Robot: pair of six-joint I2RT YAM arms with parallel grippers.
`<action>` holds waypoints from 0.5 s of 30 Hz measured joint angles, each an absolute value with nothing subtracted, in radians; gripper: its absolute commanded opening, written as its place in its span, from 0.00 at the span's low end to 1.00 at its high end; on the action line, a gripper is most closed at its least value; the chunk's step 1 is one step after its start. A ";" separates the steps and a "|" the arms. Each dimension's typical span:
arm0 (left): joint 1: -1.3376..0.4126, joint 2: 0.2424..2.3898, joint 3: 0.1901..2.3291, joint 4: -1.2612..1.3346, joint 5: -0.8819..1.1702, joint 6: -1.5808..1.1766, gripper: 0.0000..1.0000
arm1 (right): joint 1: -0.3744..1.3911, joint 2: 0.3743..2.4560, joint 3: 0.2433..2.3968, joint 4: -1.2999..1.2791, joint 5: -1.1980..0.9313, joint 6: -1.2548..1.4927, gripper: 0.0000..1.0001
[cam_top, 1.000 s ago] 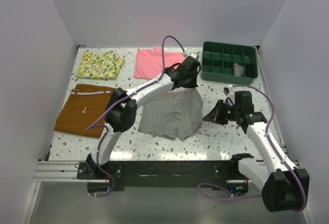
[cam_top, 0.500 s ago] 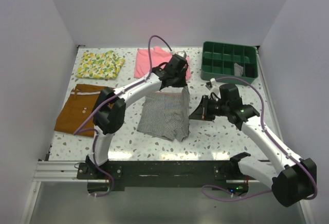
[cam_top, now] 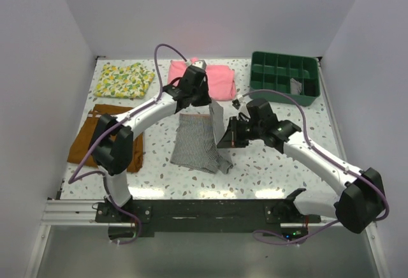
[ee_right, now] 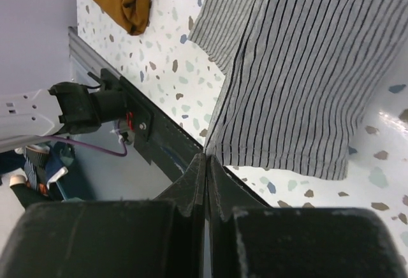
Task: Roll the underwear
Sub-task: Fold the underwear at the center of the board.
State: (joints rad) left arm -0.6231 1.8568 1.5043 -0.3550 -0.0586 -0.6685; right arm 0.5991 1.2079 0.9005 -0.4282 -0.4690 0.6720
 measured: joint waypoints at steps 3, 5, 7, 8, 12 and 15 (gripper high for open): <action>-0.596 1.827 1.442 -0.320 -0.055 -0.659 0.00 | 0.625 1.259 0.916 -0.387 -0.467 0.703 0.00; -0.570 1.821 1.404 -0.297 -0.039 -0.651 0.00 | 0.637 1.292 0.917 -0.360 -0.467 0.725 0.00; -0.541 1.821 1.368 -0.273 -0.022 -0.641 0.00 | 0.650 1.331 0.921 -0.344 -0.465 0.742 0.00; -0.525 1.821 1.350 -0.265 -0.010 -0.638 0.00 | 0.658 1.356 0.929 -0.340 -0.463 0.749 0.00; -0.477 1.821 1.296 -0.240 0.024 -0.624 0.00 | 0.691 1.434 0.966 -0.316 -0.458 0.771 0.00; -0.451 1.821 1.269 -0.221 0.041 -0.611 0.00 | 0.715 1.487 0.995 -0.293 -0.455 0.785 0.00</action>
State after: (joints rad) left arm -0.4507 1.8210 1.2686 -0.2207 0.0414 -0.6109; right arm 0.7155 1.4868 0.9955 -0.2928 -0.4553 0.7845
